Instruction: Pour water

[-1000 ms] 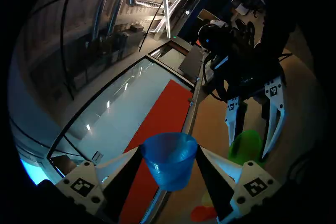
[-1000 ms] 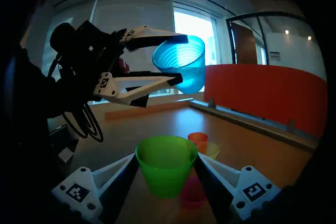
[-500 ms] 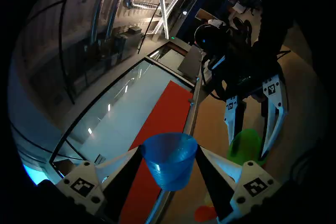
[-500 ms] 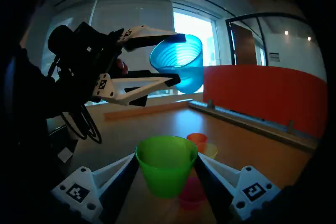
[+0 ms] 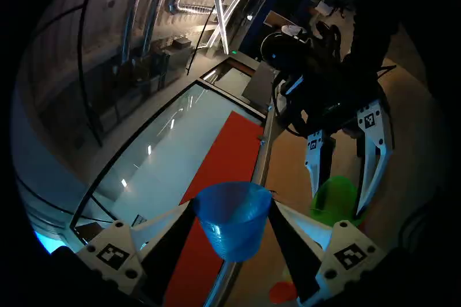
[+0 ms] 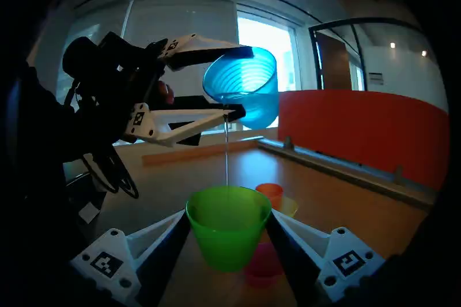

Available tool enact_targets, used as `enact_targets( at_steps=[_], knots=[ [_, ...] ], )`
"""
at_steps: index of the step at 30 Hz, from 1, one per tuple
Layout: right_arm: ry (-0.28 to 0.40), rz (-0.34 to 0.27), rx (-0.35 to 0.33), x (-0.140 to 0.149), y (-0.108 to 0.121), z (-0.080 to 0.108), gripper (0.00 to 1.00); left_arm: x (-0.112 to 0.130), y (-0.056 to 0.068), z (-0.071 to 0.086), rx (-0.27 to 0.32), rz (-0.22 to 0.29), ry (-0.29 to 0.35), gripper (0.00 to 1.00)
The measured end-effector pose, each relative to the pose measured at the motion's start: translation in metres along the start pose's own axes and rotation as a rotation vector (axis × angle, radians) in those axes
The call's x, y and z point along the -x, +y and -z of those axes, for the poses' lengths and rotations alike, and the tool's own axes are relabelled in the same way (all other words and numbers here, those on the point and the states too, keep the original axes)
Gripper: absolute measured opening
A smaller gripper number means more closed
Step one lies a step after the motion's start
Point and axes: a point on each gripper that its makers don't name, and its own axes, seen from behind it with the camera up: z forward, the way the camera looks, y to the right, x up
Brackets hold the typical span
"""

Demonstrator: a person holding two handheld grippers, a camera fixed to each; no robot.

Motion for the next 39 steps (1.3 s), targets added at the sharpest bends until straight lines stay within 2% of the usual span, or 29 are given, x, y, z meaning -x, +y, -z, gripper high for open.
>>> enact_targets(
  at_steps=[14,39],
  knots=[
    [0.004,0.003,0.003,-0.0003,0.0009,0.0019,0.91,-0.003,0.004,-0.0008,0.01,-0.027,0.006,0.88],
    [0.011,0.008,0.002,-0.0048,-0.0008,0.0031,0.91,-0.0018,0.0014,-0.002,0.003,-0.066,0.01,0.88]
  ],
)
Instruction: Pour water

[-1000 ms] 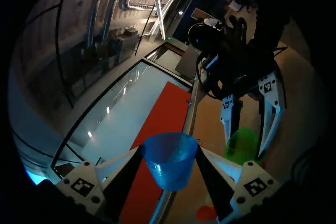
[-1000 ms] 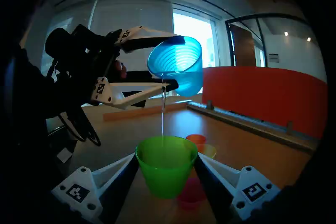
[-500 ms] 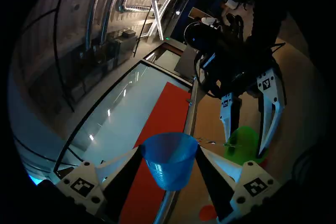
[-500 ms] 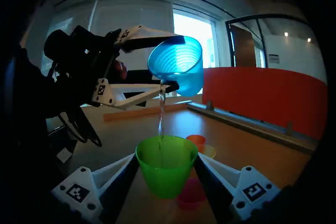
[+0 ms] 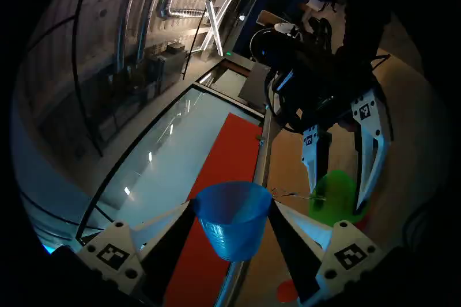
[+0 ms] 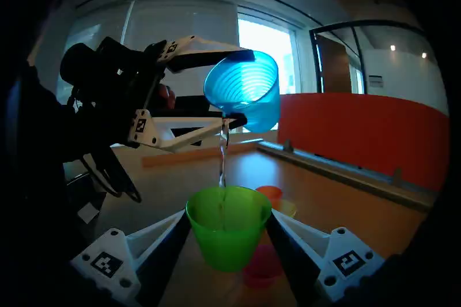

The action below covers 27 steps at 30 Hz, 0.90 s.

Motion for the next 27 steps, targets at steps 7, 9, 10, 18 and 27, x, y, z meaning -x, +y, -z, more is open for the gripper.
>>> enact_targets(
  at_steps=[7,9,10,18,27],
  knots=[
    [0.001,0.001,0.0,-0.0005,-0.0001,0.0001,0.91,-0.0002,-0.0031,-0.0003,-0.006,-0.011,0.0,0.88],
    [0.001,0.001,0.0,-0.0008,-0.0003,-0.0001,0.91,-0.0005,-0.0036,-0.0006,-0.007,-0.013,0.001,0.88],
    [0.001,0.001,0.0,-0.0008,-0.0003,-0.0001,0.91,-0.0006,-0.0036,-0.0008,-0.007,-0.015,0.002,0.88],
    [0.003,0.002,-0.001,-0.0002,-0.0013,0.0,0.91,-0.0004,-0.002,-0.0023,-0.007,-0.031,0.001,0.88],
    [0.004,0.004,0.0,0.0008,-0.0007,0.0011,0.91,-0.0011,-0.0023,-0.0032,-0.009,-0.048,0.002,0.88]
  ],
)
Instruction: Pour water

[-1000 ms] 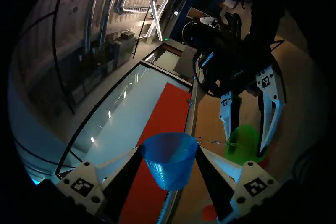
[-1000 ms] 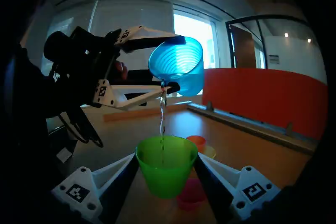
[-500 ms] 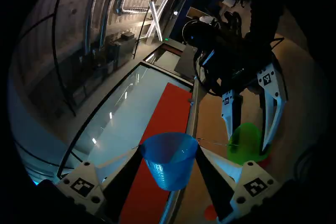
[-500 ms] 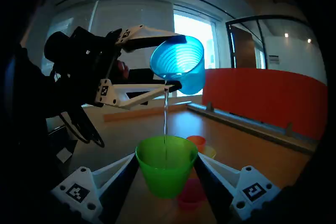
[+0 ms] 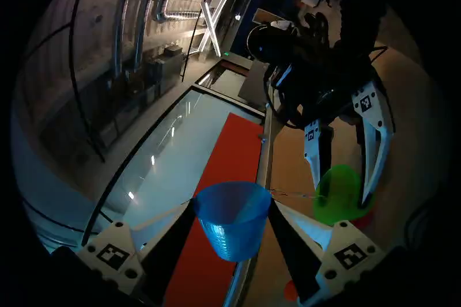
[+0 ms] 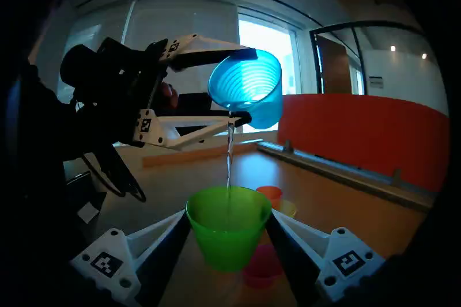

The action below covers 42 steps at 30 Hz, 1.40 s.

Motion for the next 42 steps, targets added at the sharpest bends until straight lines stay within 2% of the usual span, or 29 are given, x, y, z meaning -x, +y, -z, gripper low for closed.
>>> enact_targets(
  at_steps=[42],
  knots=[
    [0.002,0.011,-0.001,0.0027,0.0006,0.0013,0.91,-0.0058,-0.0015,-0.0004,-0.007,-0.054,0.015,0.88]
  ],
)
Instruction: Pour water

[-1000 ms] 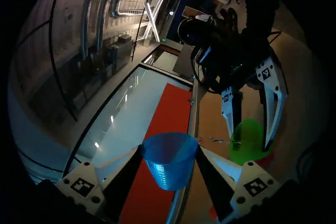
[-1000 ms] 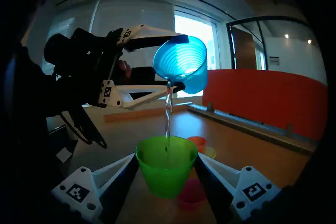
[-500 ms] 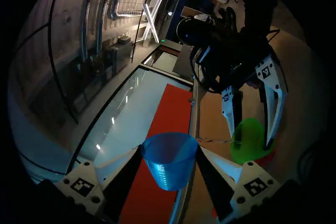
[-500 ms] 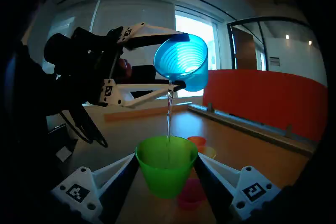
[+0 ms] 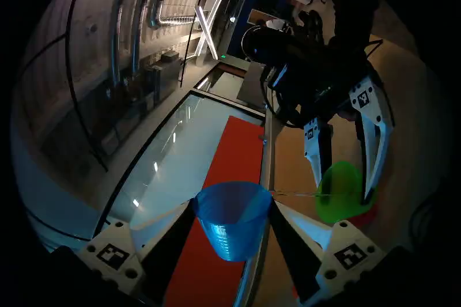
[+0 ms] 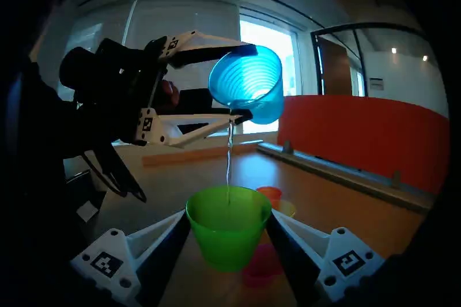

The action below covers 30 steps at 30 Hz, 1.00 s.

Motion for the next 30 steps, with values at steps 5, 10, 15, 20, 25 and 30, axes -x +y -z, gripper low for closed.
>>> enact_targets(
  at_steps=[5,10,15,20,25,30],
  knots=[
    [0.0,0.001,-0.001,-0.0011,-0.0005,0.0,0.91,-0.0003,-0.0002,0.0009,0.0,-0.007,0.002,0.88],
    [0.0,0.003,-0.001,-0.0015,-0.0001,0.0001,0.91,-0.0013,-0.0005,0.0015,-0.001,-0.012,0.004,0.88],
    [0.0,0.004,-0.001,-0.0014,0.0001,0.0005,0.91,-0.0017,0.0009,0.0016,0.0,-0.015,0.006,0.88],
    [-0.001,0.004,-0.002,-0.0013,-0.0001,0.0006,0.91,-0.0019,0.0022,0.0012,0.001,-0.02,0.007,0.88],
    [-0.001,0.004,-0.001,-0.0016,0.0002,0.0002,0.91,-0.0032,0.0006,0.0011,-0.001,-0.02,0.01,0.88],
    [-0.001,0.005,-0.001,-0.0025,-0.0001,-0.0002,0.91,-0.0036,0.0013,0.0011,0.0,-0.026,0.012,0.88]
  ],
)
